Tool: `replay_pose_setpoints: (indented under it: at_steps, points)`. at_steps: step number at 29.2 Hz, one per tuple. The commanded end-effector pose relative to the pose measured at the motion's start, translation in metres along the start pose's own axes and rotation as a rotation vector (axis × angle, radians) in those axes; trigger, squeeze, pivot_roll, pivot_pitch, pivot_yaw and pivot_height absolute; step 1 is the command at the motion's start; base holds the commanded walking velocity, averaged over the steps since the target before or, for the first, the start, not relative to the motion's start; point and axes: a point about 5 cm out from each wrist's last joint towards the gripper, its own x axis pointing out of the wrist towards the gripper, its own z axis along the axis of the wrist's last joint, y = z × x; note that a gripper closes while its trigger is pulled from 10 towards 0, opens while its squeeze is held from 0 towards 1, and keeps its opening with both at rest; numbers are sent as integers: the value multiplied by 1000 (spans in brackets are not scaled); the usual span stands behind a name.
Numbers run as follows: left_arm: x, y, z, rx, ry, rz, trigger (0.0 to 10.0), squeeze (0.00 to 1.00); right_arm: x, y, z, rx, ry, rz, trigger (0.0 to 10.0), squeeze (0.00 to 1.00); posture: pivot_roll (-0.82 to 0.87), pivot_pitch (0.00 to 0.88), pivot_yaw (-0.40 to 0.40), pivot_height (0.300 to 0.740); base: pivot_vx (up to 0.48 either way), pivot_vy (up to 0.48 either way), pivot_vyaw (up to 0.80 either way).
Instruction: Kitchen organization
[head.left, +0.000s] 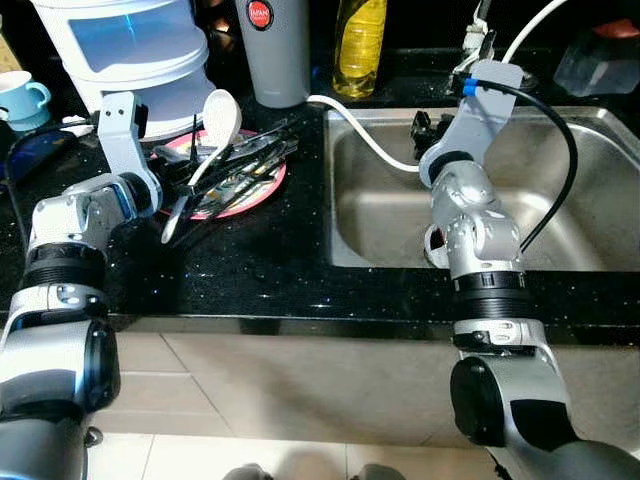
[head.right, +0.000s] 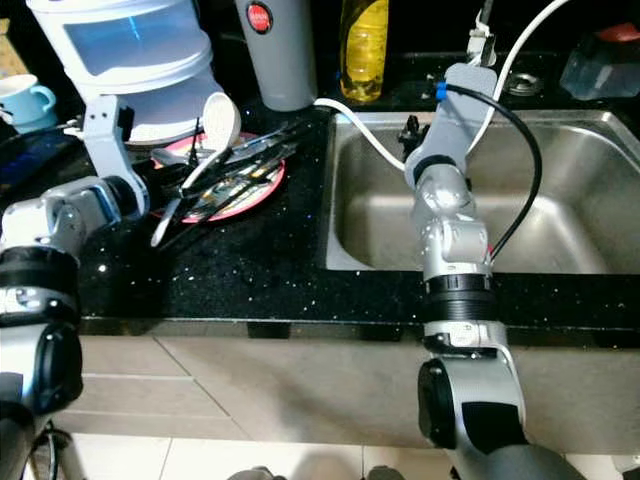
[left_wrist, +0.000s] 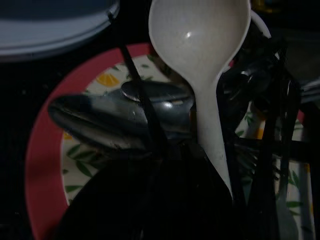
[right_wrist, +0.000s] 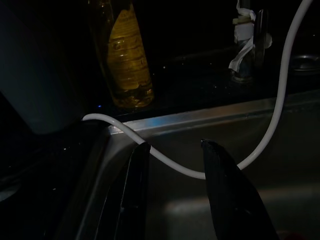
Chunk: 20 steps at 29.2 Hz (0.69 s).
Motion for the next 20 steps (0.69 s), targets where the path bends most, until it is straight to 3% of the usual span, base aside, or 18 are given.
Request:
replay_pose_setpoints:
  at_steps: [1,4,10,11,16,20]
  points:
    - [0,-6,8,15,-43,-8,10000,0,0,3,-1,15,-1,3,10000,0,103,0,65,740,0,0,0]
    - [-4,-23,32,46,-139,-40,10000,0,-1,6,-8,23,6,11,10000,0,107,0,93,740,0,0,0]
    - [-5,-30,35,59,-152,-20,10000,0,-1,7,-6,49,-4,-6,10000,0,128,0,103,740,0,0,0]
    - [-5,-31,34,59,-144,-8,10000,1000,-1,9,-8,53,1,-5,10000,0,135,0,102,740,0,0,0]
    - [-4,-29,26,41,-102,52,10000,1000,-2,12,-14,51,18,8,10000,0,152,0,97,740,0,0,0]
    - [-6,-24,7,31,-44,101,10000,1000,-5,12,-18,46,25,15,10000,0,144,0,93,740,0,0,0]
